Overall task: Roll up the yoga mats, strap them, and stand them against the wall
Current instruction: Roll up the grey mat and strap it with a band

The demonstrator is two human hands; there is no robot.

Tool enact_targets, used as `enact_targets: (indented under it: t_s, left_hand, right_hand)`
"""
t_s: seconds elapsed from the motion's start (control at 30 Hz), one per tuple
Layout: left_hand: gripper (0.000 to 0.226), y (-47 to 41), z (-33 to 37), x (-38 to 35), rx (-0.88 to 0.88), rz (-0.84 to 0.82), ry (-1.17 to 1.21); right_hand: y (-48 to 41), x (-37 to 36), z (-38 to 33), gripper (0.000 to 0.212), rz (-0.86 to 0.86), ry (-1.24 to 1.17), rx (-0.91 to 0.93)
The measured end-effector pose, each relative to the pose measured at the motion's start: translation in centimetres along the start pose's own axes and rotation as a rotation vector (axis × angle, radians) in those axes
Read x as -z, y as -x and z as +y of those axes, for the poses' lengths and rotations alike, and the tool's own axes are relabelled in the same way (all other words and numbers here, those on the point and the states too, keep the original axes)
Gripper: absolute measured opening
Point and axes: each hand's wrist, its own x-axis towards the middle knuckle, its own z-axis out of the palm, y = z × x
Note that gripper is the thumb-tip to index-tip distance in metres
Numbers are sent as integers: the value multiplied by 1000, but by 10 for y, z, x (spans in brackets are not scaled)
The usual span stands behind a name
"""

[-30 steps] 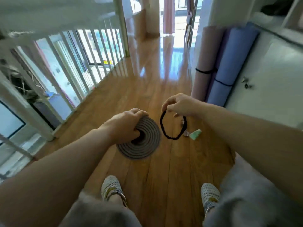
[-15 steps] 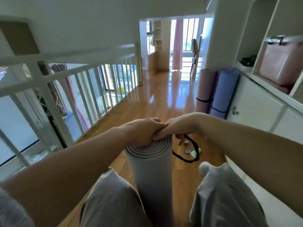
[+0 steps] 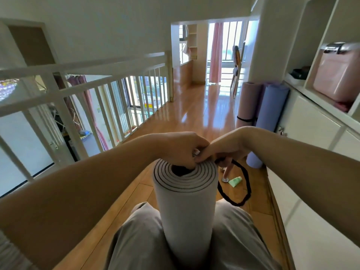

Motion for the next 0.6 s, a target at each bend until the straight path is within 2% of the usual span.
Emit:
enact_targets:
  t_s: [0.1,0.17,0.27,0.33,0.4,0.53,0.6]
  left_hand:
    - [38,-2,2,-7,5,18,31]
    - [44,-3,0,-7,21,33,60]
    - [54,-1,-6,-1,96,-12,240]
    - [51,3,-12,5,144,0,366]
    - [49,6,-18,10,172,55,470]
    - [57,3,-23,10,243,275,534]
    - [57,-3,-25,5,274,384,570]
  right_hand:
    - [-2,-3,6,27,-14,-16,4]
    - [0,-2,6,26,-19,-31,5]
    - [8,5,5,23,-2,0,16]
    - [14,14,2,32,53,-13,54]
    - [22,20,-3,35,183,-44,150]
    - [26,19,-20,37,703,17,471]
    - [22,14,-29,33,865,-25,603]
